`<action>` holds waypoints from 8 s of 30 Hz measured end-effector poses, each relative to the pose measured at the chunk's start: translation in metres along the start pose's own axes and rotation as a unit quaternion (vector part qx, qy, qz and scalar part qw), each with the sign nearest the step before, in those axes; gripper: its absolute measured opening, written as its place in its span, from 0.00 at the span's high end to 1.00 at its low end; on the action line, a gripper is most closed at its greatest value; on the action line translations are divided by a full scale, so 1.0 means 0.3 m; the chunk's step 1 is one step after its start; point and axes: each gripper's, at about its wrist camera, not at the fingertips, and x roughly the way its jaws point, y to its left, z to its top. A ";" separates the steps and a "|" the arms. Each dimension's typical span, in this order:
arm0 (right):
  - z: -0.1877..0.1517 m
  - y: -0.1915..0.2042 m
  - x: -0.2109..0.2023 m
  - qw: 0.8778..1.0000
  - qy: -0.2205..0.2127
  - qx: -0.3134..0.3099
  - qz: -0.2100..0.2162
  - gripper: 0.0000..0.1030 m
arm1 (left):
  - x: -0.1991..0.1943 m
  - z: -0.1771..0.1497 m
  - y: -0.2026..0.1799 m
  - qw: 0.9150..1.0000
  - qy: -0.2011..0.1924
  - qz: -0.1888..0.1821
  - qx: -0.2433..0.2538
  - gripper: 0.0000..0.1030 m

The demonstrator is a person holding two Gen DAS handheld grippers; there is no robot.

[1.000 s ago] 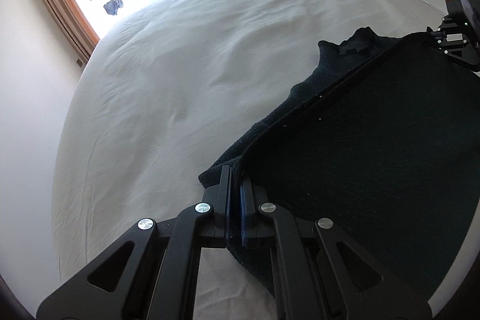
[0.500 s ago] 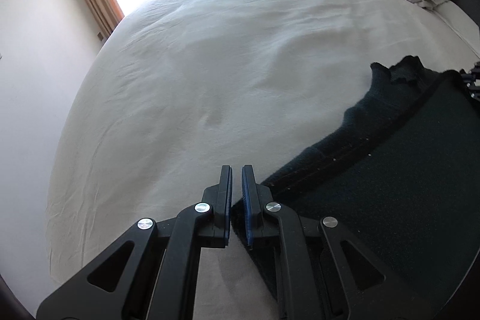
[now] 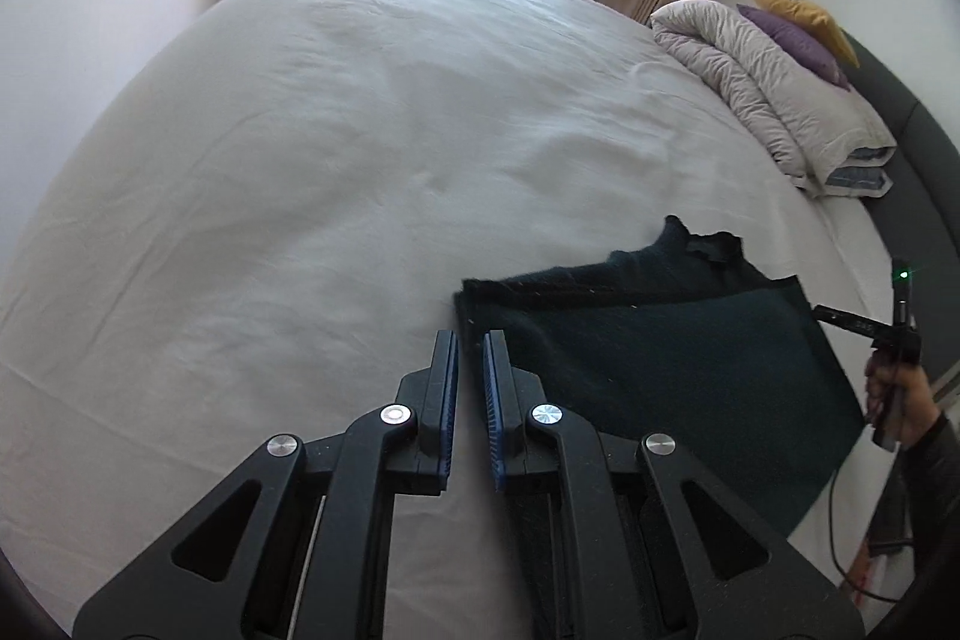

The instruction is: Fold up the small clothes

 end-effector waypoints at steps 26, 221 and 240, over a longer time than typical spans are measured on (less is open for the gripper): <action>-0.122 0.057 -0.029 0.995 0.025 -0.056 0.075 0.89 | 0.154 0.010 -0.107 0.998 0.027 0.037 0.043 0.97; -0.613 -0.013 -0.292 0.975 -0.099 0.112 0.162 0.93 | 0.085 -0.282 -0.251 0.987 -0.015 0.101 0.124 0.91; -0.666 -0.107 -0.339 0.971 -0.105 0.163 0.140 0.73 | 0.069 -0.372 -0.308 0.984 0.002 0.118 0.134 0.91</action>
